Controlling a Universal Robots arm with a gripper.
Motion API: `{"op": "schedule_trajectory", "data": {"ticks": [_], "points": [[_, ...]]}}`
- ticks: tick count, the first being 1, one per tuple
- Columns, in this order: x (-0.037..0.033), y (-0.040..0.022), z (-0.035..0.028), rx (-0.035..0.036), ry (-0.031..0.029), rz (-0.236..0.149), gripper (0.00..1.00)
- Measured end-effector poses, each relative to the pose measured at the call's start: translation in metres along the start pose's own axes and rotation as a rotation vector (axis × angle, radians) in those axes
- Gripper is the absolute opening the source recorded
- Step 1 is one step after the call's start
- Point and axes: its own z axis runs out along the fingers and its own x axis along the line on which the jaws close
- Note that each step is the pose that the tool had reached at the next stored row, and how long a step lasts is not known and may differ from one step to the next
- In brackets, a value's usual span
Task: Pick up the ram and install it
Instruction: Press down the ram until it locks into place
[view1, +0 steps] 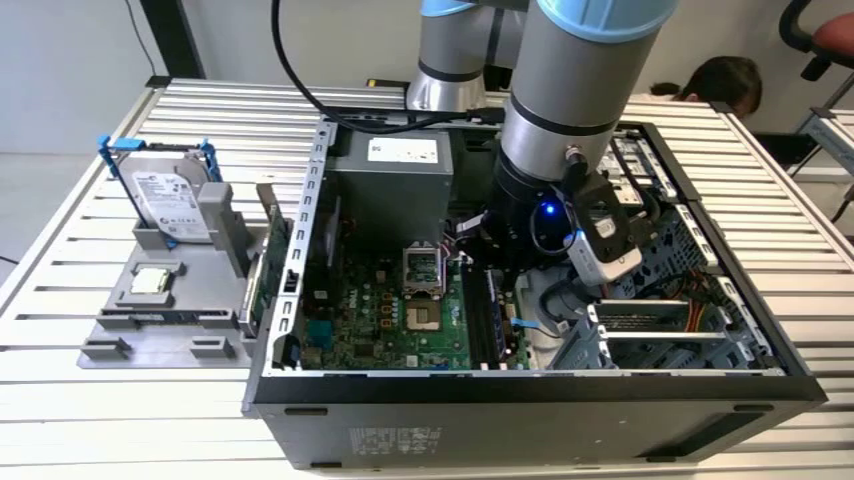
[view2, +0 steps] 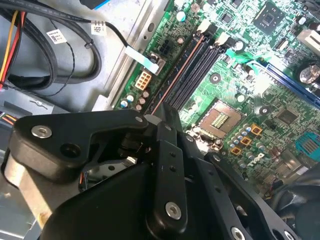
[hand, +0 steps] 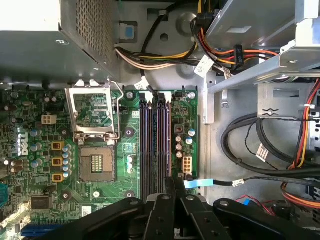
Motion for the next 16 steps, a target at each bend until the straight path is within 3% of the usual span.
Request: {"op": "schedule_trajectory", "data": {"ticks": [16], "points": [[0.0, 0.0003, 0.0, 0.0, 0.0, 0.0, 0.0]]}}
